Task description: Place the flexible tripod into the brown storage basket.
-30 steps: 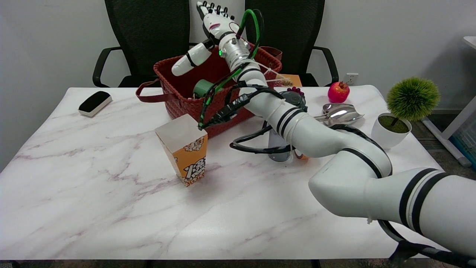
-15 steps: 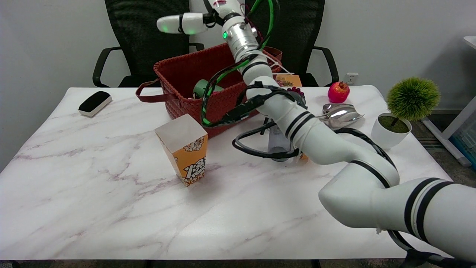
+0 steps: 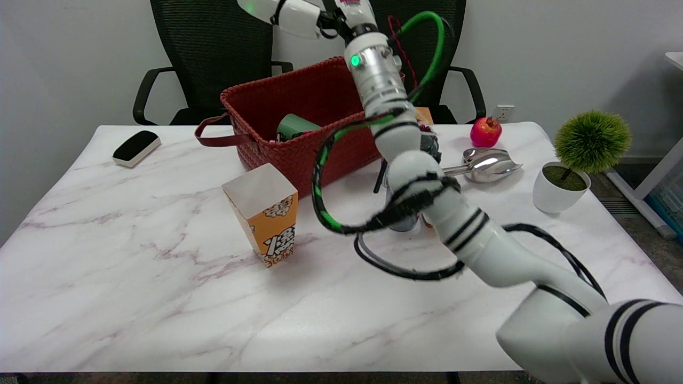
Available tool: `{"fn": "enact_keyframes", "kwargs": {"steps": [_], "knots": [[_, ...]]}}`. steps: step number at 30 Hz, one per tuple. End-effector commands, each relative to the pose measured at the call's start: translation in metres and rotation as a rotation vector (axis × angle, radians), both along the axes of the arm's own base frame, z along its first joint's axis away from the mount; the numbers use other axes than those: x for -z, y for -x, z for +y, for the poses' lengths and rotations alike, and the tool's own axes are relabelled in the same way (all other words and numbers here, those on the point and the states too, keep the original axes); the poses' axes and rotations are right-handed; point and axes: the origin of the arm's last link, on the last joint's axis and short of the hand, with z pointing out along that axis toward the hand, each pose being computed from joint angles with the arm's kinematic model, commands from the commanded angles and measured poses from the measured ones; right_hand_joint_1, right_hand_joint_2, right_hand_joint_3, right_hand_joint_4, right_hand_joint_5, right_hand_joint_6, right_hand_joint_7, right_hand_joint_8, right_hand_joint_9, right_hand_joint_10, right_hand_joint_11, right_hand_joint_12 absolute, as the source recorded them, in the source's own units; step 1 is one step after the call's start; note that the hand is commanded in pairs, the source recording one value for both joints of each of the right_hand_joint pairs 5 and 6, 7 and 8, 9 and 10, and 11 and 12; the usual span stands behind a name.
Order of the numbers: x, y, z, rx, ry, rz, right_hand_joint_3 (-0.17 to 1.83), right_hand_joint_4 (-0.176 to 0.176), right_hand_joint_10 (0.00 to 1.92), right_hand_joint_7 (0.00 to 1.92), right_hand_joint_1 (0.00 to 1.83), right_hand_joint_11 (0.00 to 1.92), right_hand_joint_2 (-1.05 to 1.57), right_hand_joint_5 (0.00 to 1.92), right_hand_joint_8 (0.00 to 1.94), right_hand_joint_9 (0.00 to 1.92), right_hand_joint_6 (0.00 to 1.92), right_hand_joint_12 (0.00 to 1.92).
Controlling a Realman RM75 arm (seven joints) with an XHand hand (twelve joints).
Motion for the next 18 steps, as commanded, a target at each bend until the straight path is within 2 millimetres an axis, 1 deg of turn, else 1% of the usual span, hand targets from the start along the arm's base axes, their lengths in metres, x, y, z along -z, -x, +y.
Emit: {"fn": "enact_keyframes", "kwargs": {"steps": [1, 6, 10, 12, 15, 18], "knots": [[-0.013, 0.05, 0.14, -0.077, 0.039, -0.132, -0.17, 0.0, 0.0, 0.0, 0.47, 0.0, 0.65, 0.0, 0.0, 0.0, 0.0, 0.0], [-0.006, 0.072, 0.169, -0.09, 0.055, -0.121, -0.17, 0.0, 0.0, 0.0, 0.44, 0.0, 0.67, 0.0, 0.0, 0.0, 0.0, 0.0], [-0.004, 0.08, 0.195, -0.171, 0.104, -0.087, -0.17, 0.0, 0.0, 0.0, 0.42, 0.0, 0.71, 0.0, 0.0, 0.0, 0.0, 0.0], [-0.003, 0.088, 0.208, -0.207, 0.14, -0.09, -0.17, 0.0, 0.0, 0.0, 0.41, 0.0, 0.73, 0.0, 0.0, 0.0, 0.0, 0.0], [-0.001, 0.102, 0.219, -0.227, 0.173, -0.111, -0.17, 0.0, 0.0, 0.0, 0.4, 0.0, 0.77, 0.0, 0.0, 0.0, 0.0, 0.0], [-0.001, 0.108, 0.23, -0.274, 0.205, -0.121, -0.17, 0.0, 0.0, 0.0, 0.4, 0.0, 0.78, 0.0, 0.0, 0.0, 0.0, 0.0]]}}
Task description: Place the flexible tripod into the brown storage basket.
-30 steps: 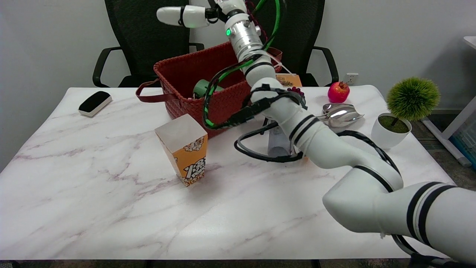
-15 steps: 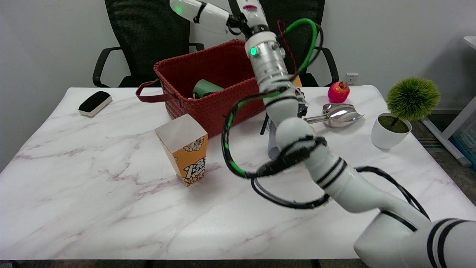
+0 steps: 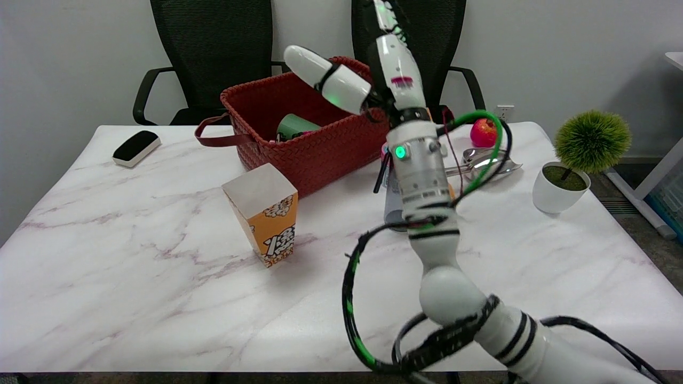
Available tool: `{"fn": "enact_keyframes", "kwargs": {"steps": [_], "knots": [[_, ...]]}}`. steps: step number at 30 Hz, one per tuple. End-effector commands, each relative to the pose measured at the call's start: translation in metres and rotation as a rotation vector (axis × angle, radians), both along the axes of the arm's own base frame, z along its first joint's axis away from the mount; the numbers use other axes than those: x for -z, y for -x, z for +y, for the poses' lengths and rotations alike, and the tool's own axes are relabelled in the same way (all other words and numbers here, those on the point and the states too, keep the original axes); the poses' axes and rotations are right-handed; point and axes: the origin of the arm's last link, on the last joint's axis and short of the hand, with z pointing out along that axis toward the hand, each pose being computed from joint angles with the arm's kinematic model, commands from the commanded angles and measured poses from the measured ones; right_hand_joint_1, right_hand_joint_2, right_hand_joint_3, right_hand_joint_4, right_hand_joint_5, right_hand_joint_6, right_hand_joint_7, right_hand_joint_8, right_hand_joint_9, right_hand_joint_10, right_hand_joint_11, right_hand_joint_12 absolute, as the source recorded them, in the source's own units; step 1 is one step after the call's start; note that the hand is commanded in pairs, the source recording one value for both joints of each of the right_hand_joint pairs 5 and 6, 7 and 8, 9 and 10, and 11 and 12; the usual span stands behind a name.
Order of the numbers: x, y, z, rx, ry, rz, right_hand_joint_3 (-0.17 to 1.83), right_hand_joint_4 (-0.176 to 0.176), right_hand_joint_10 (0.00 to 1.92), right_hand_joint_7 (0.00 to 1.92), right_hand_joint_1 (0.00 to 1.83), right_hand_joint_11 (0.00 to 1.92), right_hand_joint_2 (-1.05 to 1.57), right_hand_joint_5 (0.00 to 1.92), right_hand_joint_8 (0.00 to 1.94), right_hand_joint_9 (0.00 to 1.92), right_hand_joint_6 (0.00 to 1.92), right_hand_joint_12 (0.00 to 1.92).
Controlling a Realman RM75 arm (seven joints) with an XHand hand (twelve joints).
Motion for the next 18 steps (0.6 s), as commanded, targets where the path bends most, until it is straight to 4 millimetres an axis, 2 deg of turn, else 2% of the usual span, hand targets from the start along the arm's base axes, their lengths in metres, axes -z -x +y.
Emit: {"fn": "enact_keyframes", "kwargs": {"steps": [1, 4, 10, 18], "knots": [[0.006, 0.05, 0.111, -0.191, 0.145, -0.054, -0.17, 0.0, 0.0, 0.0, 0.4, 0.0, 0.78, 0.0, 0.0, 0.0, 0.0, 0.0], [0.009, 0.059, 0.117, -0.181, 0.152, -0.071, -0.17, 0.0, 0.0, 0.0, 0.42, 0.0, 0.79, 0.0, 0.0, 0.0, 0.0, 0.0], [0.007, 0.075, 0.114, -0.128, 0.128, -0.117, -0.17, 0.0, 0.0, 0.0, 0.42, 0.0, 0.82, 0.0, 0.0, 0.0, 0.0, 0.0], [0.006, 0.083, 0.111, -0.107, 0.099, -0.15, -0.17, 0.0, 0.0, 0.0, 0.42, 0.0, 0.85, 0.0, 0.0, 0.0, 0.0, 0.0]]}}
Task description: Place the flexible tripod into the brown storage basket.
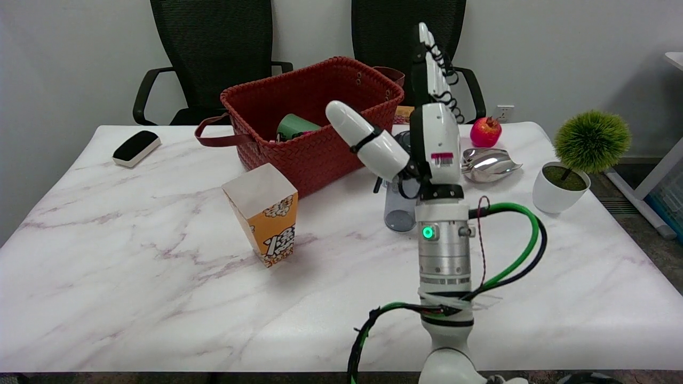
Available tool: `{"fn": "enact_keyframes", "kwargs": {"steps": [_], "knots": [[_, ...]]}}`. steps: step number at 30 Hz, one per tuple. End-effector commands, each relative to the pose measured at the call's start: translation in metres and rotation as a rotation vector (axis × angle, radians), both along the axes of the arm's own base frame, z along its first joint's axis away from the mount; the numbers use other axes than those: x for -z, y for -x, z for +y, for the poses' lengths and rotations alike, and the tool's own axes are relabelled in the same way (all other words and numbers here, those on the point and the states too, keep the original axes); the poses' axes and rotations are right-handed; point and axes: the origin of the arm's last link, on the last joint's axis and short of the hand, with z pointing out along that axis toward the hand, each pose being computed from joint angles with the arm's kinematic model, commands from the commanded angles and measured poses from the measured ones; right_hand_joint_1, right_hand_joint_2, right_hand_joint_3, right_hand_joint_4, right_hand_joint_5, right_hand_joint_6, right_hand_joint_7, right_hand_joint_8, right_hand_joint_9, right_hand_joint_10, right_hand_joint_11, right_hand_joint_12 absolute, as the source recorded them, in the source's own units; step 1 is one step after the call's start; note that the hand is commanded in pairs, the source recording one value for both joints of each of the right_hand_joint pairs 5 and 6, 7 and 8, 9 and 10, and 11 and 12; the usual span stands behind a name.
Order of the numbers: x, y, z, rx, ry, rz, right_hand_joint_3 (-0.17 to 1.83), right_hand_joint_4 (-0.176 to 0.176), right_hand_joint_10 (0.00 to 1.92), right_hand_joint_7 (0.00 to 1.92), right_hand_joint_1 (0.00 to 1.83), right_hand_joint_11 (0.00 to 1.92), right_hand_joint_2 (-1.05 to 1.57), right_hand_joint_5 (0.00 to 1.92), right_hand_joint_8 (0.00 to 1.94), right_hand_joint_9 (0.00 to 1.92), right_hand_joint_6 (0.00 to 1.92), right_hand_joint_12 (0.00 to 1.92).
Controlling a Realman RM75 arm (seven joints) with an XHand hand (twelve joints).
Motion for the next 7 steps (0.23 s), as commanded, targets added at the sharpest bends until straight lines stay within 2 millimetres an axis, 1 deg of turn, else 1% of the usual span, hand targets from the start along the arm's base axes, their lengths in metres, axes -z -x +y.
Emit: {"fn": "enact_keyframes", "kwargs": {"steps": [1, 7], "knots": [[0.002, 0.0311, 0.0303, -0.011, -0.024, -0.079, -0.17, 0.0, 0.0, 0.0, 0.42, 0.0, 0.85, 0.0, 0.0, 0.0, 0.0, 0.0], [-0.0004, 0.0312, 0.0294, -0.01, -0.017, -0.08, -0.17, 0.0, 0.0, 0.0, 0.42, 0.0, 0.87, 0.0, 0.0, 0.0, 0.0, 0.0]]}}
